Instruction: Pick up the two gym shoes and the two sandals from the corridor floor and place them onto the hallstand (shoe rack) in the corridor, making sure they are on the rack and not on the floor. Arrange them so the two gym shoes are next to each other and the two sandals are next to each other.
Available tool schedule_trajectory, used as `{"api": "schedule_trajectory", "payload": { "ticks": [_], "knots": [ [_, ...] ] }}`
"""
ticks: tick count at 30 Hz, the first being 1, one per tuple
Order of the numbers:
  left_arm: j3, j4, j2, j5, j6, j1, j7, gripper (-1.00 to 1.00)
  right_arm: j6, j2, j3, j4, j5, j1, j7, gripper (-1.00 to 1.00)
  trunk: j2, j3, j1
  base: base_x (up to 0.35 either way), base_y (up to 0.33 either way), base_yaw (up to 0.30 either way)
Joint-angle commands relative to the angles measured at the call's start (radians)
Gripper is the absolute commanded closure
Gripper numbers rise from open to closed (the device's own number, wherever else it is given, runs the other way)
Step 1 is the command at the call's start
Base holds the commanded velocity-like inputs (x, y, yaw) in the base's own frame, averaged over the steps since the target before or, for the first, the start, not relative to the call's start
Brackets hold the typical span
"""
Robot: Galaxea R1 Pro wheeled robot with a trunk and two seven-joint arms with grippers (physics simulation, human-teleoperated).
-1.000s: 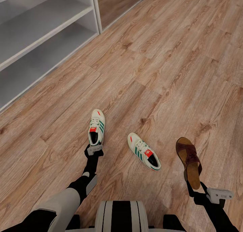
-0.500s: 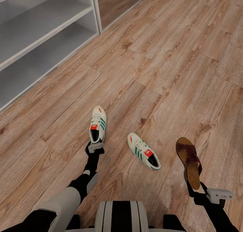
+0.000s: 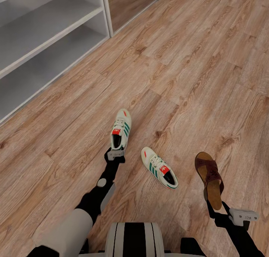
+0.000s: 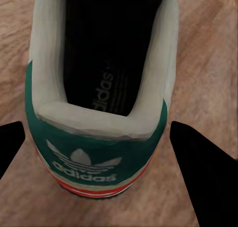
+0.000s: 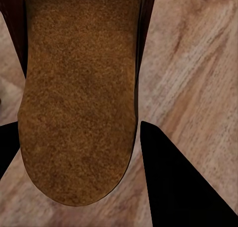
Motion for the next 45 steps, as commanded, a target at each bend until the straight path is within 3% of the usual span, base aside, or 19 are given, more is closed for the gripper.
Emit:
{"api": "schedule_trajectory", "payload": {
  "ticks": [1, 7, 11, 20, 45],
  "knots": [
    [-0.006, -0.046, 0.0, 0.001, 0.027, 0.018, 0.002, 1.0, 0.001, 0.0, 0.0, -0.001, -0.004, 0.0, 0.0, 1.0, 0.0, 0.0, 0.0, 0.0, 0.0, 0.0],
    [-0.023, -0.225, 0.002, -0.003, 0.136, 0.081, 0.003, 1.0, 0.0, 0.001, 0.0, -0.003, -0.004, 0.001, 0.0, 1.0, 0.0, 0.0, 0.0, 0.0, 0.0, 0.0],
    [-0.026, -0.295, 0.009, -0.003, 0.192, 0.101, 0.003, 1.0, 0.0, 0.011, -0.001, -0.005, 0.0, 0.001, 0.0, 1.0, 0.0, 0.0, 0.0, 0.0, 0.0, 0.0],
    [-0.026, -0.34, 0.014, -0.004, 0.228, 0.112, 0.004, 1.0, -0.001, 0.027, -0.003, -0.01, 0.004, 0.002, 0.0, 1.0, 0.0, 0.0, 0.0, 0.0, 0.0, 0.0],
    [-0.03, -0.373, 0.016, -0.003, 0.302, 0.115, 0.003, 1.0, -0.009, 0.031, -0.003, -0.012, 0.005, 0.002, 0.001, 1.0, 0.0, 0.0, 0.0, 0.0, 0.0, 0.0]
  ]
}}
